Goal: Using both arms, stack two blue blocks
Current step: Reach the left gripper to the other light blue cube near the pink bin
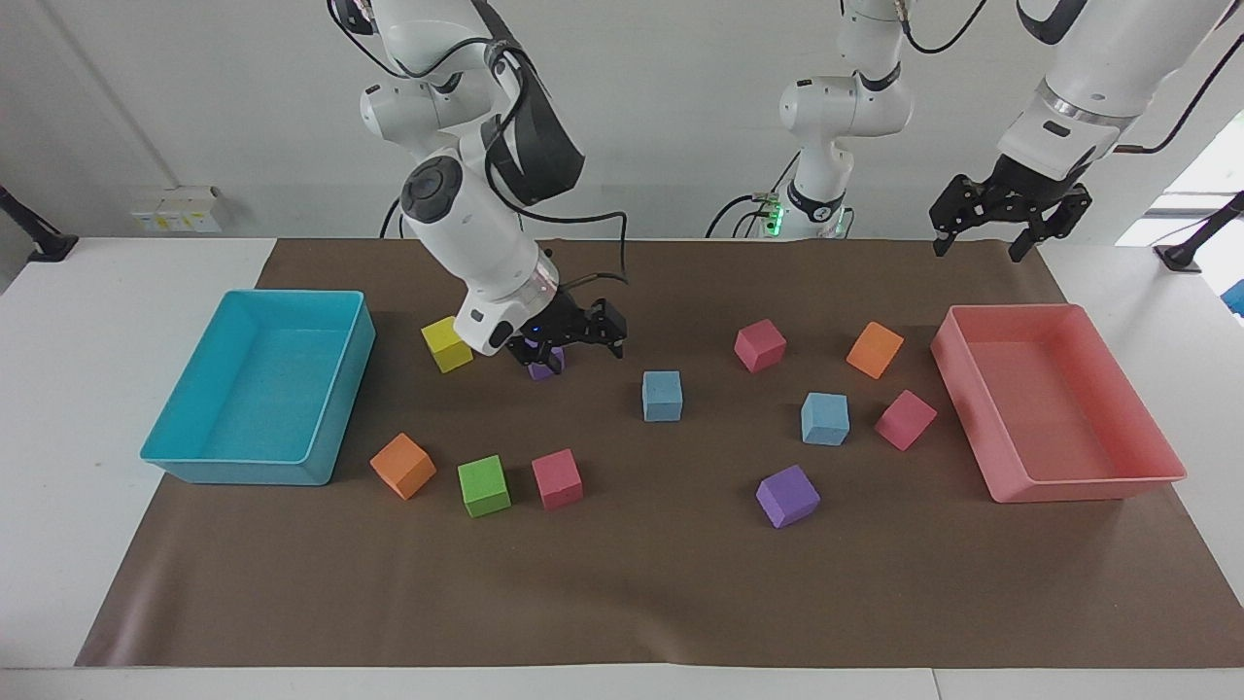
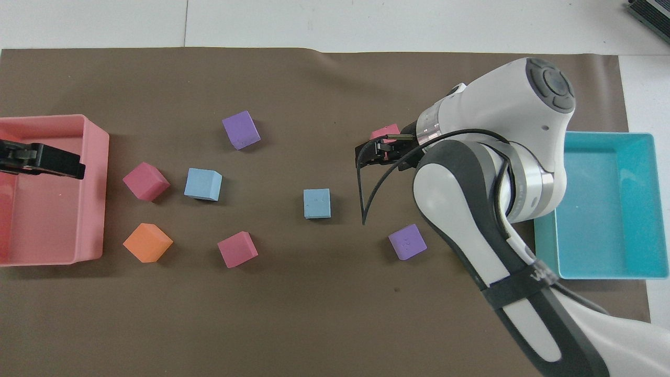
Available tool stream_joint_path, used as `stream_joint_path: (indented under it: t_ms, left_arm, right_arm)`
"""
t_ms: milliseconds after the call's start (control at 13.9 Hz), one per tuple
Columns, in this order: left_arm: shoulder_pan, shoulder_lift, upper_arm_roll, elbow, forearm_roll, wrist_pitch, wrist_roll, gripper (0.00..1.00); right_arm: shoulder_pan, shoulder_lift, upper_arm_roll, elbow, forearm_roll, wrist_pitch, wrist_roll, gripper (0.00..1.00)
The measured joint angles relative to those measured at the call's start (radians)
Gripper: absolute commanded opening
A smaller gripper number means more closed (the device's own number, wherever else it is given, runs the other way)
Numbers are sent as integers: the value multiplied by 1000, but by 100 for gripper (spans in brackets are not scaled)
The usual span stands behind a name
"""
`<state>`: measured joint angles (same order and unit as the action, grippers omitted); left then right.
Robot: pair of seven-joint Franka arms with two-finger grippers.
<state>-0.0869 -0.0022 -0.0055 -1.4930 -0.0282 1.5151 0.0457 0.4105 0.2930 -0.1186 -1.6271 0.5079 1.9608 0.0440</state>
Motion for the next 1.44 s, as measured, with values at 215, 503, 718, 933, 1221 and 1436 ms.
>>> stream_joint_path:
  t_ms: [215,503,718,933,1221,1436]
  left_arm:
    - [-13,6,-5,-10,0,41,0,100]
    - [-19,14,-10,-70,0,116,0,100]
    - [-38,17,-10,-142,0,196,0,100]
    - [-72,19,-12,-237,0,288,1,100]
    - [-122,31,-12,-342,0,416,1,100]
    - [-134,71,-11,-363,0,481,1,100]
  right_arm:
    - [-46,2,0,-57,127,6,-198,25]
    - [-55,28,0,-122,230,26,-317,0]
    - [-53,67,4,-165,332,107,-330,0]
    - [-49,112,7,-183,412,140,-353,0]
    - [-48,172,7,-185,492,164,-407,0]
    - [-48,209,7,-186,543,164,-476,0]
